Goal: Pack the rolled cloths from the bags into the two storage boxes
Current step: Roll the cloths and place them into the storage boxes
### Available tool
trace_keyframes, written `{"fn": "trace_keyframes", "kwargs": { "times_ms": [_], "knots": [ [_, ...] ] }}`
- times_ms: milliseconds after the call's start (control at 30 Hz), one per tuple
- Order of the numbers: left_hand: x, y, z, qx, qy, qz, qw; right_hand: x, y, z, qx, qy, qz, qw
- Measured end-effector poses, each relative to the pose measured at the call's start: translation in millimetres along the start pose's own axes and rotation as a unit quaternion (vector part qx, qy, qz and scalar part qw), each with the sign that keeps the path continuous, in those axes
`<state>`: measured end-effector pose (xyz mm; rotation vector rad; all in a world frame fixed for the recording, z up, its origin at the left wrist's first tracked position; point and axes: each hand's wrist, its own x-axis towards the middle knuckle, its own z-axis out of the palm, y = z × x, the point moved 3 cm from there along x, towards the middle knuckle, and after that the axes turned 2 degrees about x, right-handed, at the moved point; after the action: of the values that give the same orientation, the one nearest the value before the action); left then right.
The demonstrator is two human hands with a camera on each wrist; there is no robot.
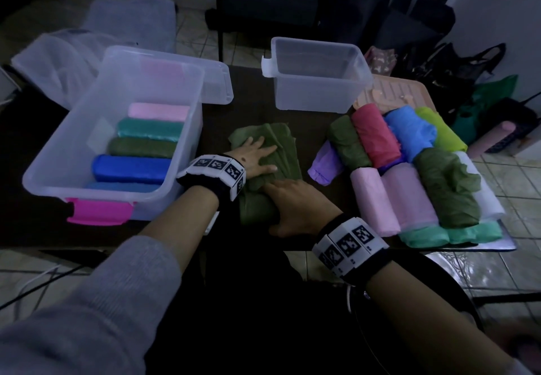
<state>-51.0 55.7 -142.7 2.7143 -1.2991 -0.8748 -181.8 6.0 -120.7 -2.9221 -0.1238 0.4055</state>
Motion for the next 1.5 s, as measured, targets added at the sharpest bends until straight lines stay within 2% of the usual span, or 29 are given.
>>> {"fn": "trace_keyframes", "kwargs": {
  "times_ms": [133,333,533,667,767,833,967,1167,1333,1500],
  "knots": [
    [-0.9,-5.1,-2.5,0.004,-0.004,0.014,1.0,-2.8,-1.6,-8.5,0.036,0.012,0.0,0.999],
    [-1.4,-6.8,1.4,0.001,0.008,0.02,1.0,-2.6,-7.0,1.9,0.024,-0.007,0.007,1.0],
    [-2.9,-6.3,2.4,0.0,0.014,0.025,1.0,-5.0,-7.3,5.6,0.045,0.005,0.017,0.999],
    [-2.3,-7.7,2.9,-0.004,0.015,0.02,1.0,-6.0,-4.6,2.8,0.085,0.008,0.022,0.996],
    [-2.2,-5.3,0.6,-0.008,0.017,0.017,1.0,-6.0,-1.6,-3.5,0.04,0.007,0.037,0.998],
    [-4.8,-2.9,-2.9,-0.028,0.034,0.021,0.999,-5.1,-0.1,-7.3,0.066,-0.007,0.034,0.997],
    [-14.3,4.8,-12.4,-0.098,0.099,0.025,0.99,-3.0,9.1,-13.2,0.186,-0.007,0.04,0.982],
    [-40.8,12.0,-12.9,-0.14,0.182,0.009,0.973,1.0,16.2,-17.9,0.212,-0.02,0.049,0.976],
    [-70.0,4.8,-0.6,-0.229,0.169,-0.045,0.958,9.7,22.4,-19.2,0.21,-0.036,0.069,0.975],
    [-85.0,0.9,2.0,-0.212,0.087,-0.044,0.972,12.5,24.5,-20.7,0.225,-0.054,0.065,0.971]
  ]
}}
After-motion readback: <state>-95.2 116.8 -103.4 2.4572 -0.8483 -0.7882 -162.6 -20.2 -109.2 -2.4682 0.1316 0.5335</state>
